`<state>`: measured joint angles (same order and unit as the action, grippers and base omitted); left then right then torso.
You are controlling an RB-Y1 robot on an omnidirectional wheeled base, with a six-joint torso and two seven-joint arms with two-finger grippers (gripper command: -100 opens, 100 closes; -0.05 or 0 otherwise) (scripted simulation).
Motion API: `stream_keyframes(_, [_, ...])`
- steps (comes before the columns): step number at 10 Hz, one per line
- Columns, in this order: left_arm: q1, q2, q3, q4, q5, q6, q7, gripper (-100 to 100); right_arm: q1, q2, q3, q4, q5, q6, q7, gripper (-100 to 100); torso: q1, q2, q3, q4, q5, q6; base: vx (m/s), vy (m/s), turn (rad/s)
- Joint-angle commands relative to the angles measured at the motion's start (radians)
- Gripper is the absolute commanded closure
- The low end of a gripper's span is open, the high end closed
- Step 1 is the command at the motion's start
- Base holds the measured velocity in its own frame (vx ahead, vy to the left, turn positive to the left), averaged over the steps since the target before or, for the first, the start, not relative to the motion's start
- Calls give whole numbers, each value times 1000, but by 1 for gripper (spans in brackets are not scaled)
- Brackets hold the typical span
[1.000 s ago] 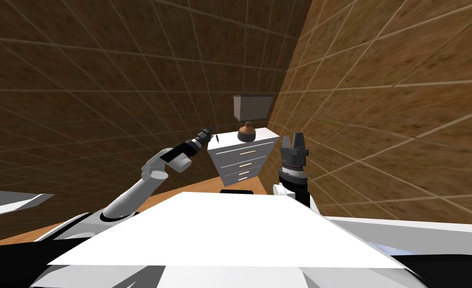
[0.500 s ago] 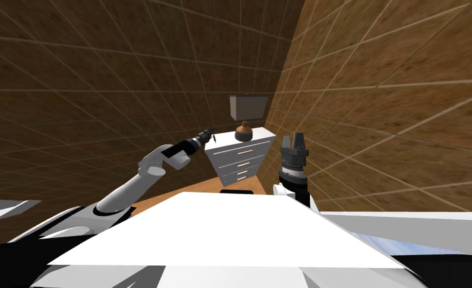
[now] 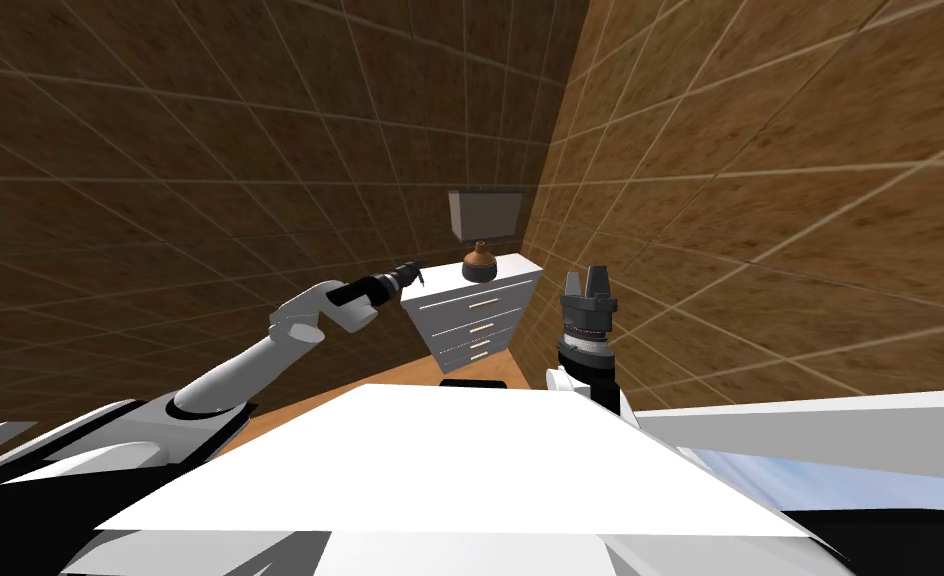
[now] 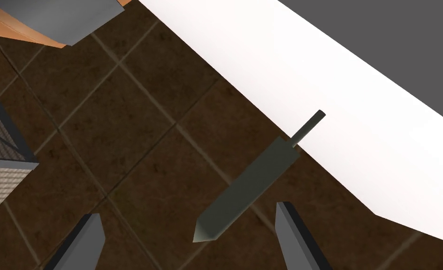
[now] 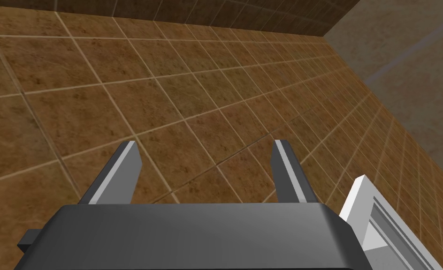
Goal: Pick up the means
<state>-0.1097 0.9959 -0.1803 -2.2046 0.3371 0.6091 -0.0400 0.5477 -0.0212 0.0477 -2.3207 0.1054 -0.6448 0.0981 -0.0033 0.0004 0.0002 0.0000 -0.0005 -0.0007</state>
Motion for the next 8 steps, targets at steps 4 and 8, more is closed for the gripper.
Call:
stream_keyframes(4, [-24,49,-10,4,5,109,-4,-100,0,0,0,0,0,0,0,0,0,1,0,0,0,0,-10,-35,-36])
stream_keyframes(8, [-59,124,-33,22,6,231,-12,-100,0,0,0,0,0,0,0,0,0,0,0,0,0,0,-10,-51,-81])
